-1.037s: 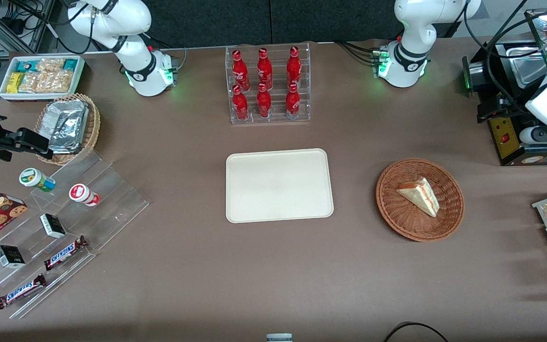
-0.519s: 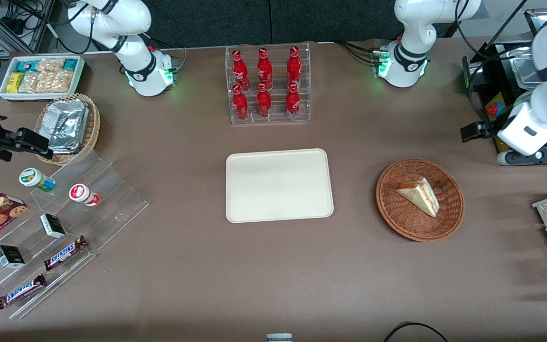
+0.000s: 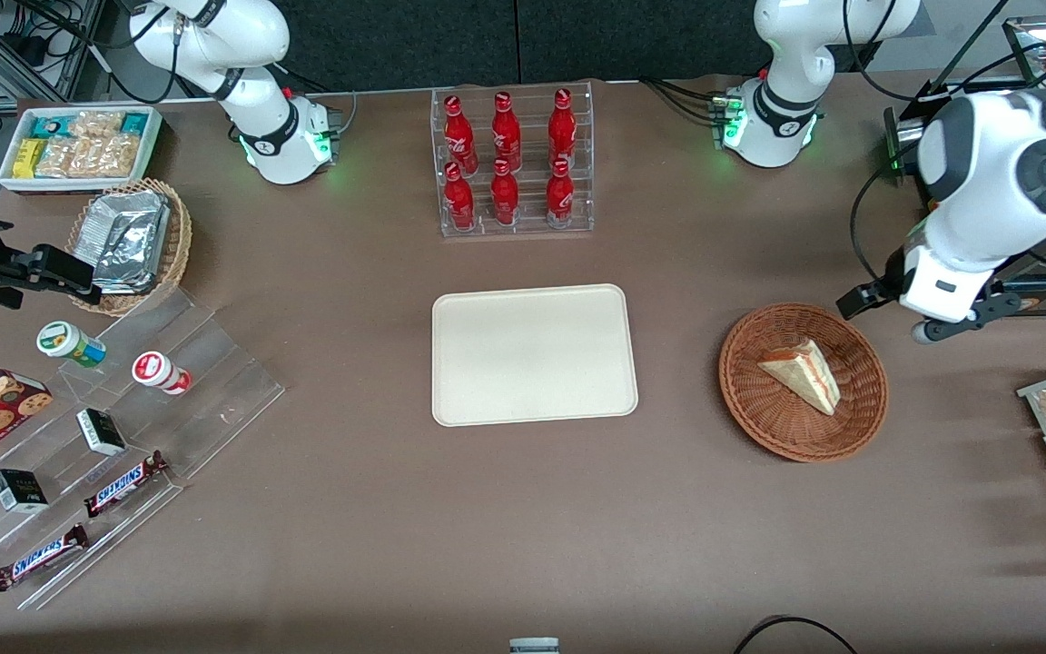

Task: Place sandwich from basket to tray
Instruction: 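Move the left gripper over the wrapped sandwich in the wicker basket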

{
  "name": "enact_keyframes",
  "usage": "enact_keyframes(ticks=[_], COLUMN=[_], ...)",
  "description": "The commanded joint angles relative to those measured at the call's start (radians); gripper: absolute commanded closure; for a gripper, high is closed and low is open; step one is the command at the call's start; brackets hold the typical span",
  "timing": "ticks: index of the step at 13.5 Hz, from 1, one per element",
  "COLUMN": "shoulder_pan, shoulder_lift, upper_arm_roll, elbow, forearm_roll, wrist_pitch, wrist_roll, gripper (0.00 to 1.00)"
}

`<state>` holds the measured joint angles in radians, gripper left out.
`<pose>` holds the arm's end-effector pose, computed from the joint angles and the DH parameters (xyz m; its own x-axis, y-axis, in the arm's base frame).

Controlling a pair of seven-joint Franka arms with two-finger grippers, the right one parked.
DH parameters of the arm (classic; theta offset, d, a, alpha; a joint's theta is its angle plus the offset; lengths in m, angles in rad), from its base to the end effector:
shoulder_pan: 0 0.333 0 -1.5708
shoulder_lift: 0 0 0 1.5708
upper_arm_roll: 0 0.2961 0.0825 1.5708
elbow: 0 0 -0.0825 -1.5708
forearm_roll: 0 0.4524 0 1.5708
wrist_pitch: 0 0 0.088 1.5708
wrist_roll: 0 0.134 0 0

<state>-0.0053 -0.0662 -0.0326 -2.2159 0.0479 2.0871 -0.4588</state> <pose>0.5658 -0.0179 0.3163 0.9214 0.3867 -0.0379 0.3838 -0.9211 -0.0658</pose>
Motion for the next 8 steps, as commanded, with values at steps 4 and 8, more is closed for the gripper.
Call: enact_keyframes(ticks=[4,8], shoulder_pan=[0.008,-0.005], shoulder_lift=[0.075,0.147], upper_arm_roll=[-0.01,-0.017], elbow=[-0.044,-0.045], forearm_roll=[-0.014,-0.045], wrist_pitch=[0.206,0.31], wrist_roll=[-0.188,-0.233], gripper=[0.0,0.0])
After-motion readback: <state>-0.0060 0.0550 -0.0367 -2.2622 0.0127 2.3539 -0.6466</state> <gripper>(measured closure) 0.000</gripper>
